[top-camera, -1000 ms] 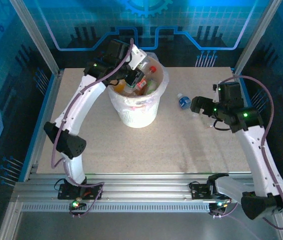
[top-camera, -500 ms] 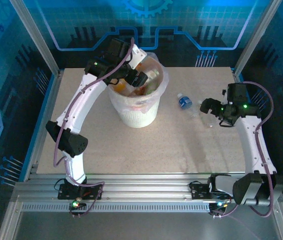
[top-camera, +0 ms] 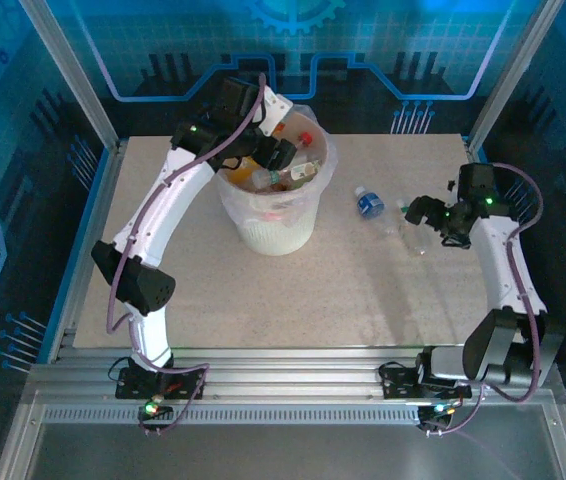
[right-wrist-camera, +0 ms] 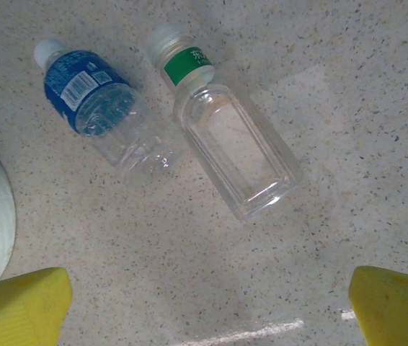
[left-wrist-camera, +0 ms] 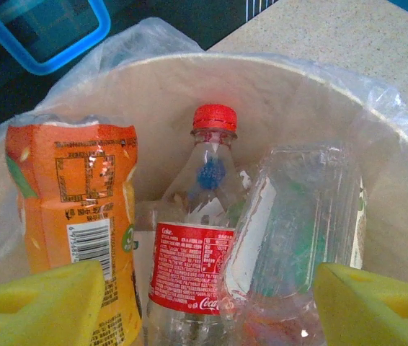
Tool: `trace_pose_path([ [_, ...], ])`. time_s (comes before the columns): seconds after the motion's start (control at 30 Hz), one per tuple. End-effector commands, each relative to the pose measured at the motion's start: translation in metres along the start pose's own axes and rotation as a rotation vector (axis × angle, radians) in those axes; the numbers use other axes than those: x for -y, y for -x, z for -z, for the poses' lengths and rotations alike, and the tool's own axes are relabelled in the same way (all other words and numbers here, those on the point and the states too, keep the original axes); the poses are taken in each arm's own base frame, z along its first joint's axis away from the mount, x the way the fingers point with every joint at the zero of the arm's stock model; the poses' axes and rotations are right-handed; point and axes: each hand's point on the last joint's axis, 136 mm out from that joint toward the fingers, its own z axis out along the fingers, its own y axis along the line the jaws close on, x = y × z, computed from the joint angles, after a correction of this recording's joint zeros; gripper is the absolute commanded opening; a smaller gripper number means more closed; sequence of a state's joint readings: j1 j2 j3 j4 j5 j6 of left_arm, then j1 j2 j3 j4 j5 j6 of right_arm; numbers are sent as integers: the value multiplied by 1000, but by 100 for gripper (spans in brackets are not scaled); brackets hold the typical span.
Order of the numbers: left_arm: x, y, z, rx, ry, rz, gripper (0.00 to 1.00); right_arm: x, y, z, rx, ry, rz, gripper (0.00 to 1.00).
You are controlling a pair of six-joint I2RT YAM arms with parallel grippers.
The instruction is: Put the plastic bottles in the bin
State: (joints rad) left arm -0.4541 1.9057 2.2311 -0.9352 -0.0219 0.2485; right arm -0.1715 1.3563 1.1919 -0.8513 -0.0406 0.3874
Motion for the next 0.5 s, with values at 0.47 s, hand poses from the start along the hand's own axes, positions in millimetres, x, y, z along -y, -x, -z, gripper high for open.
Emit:
trace_pose_path([
  [0.47,21,-1,127,346,-31,168,99,30,15,-68,-213,-163,114,100],
])
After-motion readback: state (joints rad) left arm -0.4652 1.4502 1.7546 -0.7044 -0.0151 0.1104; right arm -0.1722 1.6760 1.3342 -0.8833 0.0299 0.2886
